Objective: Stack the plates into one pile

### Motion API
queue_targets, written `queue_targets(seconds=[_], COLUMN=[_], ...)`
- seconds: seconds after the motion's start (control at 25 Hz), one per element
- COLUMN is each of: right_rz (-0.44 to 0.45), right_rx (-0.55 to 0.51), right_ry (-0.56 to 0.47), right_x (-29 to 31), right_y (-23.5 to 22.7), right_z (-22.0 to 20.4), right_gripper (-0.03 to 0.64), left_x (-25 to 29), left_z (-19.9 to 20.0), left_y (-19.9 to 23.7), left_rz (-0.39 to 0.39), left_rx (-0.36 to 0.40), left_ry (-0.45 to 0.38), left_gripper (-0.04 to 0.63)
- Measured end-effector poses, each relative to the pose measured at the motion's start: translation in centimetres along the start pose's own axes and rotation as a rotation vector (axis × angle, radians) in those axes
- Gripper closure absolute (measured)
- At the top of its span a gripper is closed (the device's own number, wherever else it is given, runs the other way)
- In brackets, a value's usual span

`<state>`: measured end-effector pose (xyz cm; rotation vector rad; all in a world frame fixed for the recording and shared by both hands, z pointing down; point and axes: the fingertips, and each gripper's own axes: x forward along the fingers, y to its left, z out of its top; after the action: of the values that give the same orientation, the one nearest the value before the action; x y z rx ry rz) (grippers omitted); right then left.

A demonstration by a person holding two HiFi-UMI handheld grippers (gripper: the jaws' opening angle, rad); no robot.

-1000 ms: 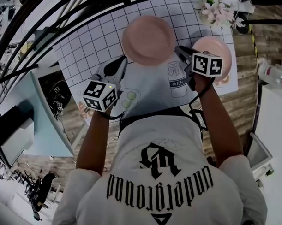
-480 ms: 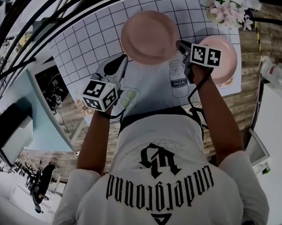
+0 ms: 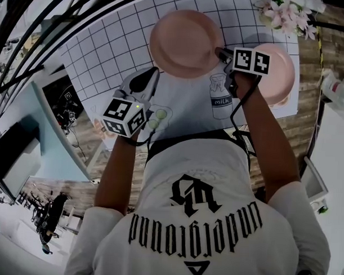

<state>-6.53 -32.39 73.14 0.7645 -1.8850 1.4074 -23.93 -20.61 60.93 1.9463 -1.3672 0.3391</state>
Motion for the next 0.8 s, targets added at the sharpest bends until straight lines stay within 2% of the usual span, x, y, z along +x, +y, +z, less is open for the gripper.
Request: queue_targets(seconds=[0.12, 0.4, 0.8], right_rz=[-0.003, 0.014, 0.02], right_rx=[0.013, 0.054, -0.014], right_ry=[0.003, -0.038, -0.126], right_x=[0.3, 0.5, -1.2], right_y=[-0.1, -0.1, 1.7], right_z=[-0.1, 0.3, 0.8], right_gripper=[0.577, 0.593, 0.592], left_x=[-0.1, -0.7, -3.7], left_z=[0.0, 0.0, 0.1], left_y=[0.0, 0.1, 0.4], left_rz=[0.002, 0.016, 0.06], left_rx=[-0.002, -0.002, 0.002], left_ry=[0.001, -0.013, -0.08], left_gripper=[0.546, 0.546, 0.546])
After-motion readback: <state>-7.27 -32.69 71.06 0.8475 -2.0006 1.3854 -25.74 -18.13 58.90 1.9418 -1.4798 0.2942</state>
